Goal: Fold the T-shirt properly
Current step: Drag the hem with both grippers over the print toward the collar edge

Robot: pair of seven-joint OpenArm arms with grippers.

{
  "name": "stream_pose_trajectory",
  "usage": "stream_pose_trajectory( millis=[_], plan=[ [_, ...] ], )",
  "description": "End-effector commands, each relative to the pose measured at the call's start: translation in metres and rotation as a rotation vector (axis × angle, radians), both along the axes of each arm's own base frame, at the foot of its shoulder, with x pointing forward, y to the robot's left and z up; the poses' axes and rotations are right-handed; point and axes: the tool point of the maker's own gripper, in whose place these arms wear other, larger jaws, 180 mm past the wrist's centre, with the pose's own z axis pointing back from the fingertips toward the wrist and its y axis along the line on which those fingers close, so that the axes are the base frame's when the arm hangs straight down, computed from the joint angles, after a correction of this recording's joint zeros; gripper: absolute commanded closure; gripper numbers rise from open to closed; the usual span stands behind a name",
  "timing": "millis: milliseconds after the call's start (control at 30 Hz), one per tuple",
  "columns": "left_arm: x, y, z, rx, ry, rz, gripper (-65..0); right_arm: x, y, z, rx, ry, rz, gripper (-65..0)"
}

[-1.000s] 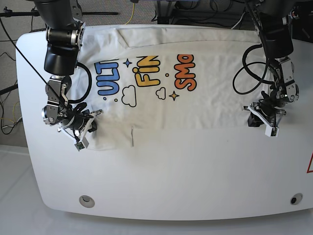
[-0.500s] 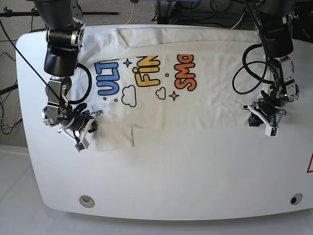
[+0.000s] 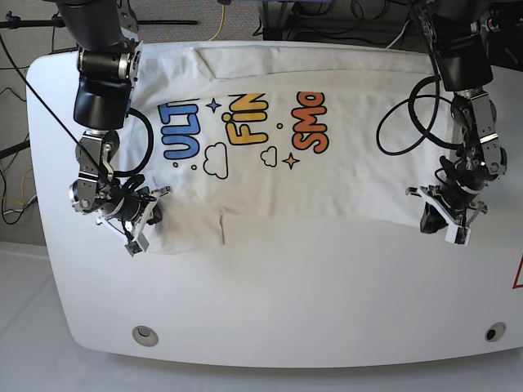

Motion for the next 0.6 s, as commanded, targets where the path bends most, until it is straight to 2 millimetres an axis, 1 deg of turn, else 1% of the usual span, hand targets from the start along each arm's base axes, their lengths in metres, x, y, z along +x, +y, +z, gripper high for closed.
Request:
stream_pose_trajectory(
  millis=[0, 100, 167, 300, 433, 500, 567],
  plan=[
    [0.010, 0.003, 0.024, 0.009, -0.071, 0.000, -1.7, 0.021, -0.005, 0.032, -0.005, -0.099, 0.001, 0.0],
    [0.010, 0.003, 0.026, 0.012, -0.077, -0.001, -1.7, 0.022, -0.006, 0.041, -0.022, -0.125, 0.007, 0.0],
    [0.007, 0.004, 0.021, 0.020, -0.052, -0.003, -1.8, 0.022, -0.004, 0.048, -0.042, -0.146, 0.020, 0.0],
    [0.005, 0.003, 0.020, 0.024, -0.050, -0.004, -2.0, 0.022, -0.004, 0.056, -0.060, -0.167, 0.027, 0.0],
    [0.000, 0.003, 0.016, 0.027, -0.037, -0.004, -2.3, 0.020, -0.004, 0.058, -0.071, -0.168, 0.031, 0.0],
    [-0.009, 0.001, 0.011, 0.032, -0.021, -0.011, -2.2, 0.017, -0.005, 0.051, -0.073, -0.135, 0.028, 0.0],
    [-0.014, 0.001, 0.007, 0.037, -0.011, -0.014, -2.2, 0.016, -0.005, 0.050, -0.076, -0.130, 0.027, 0.0]
  ],
)
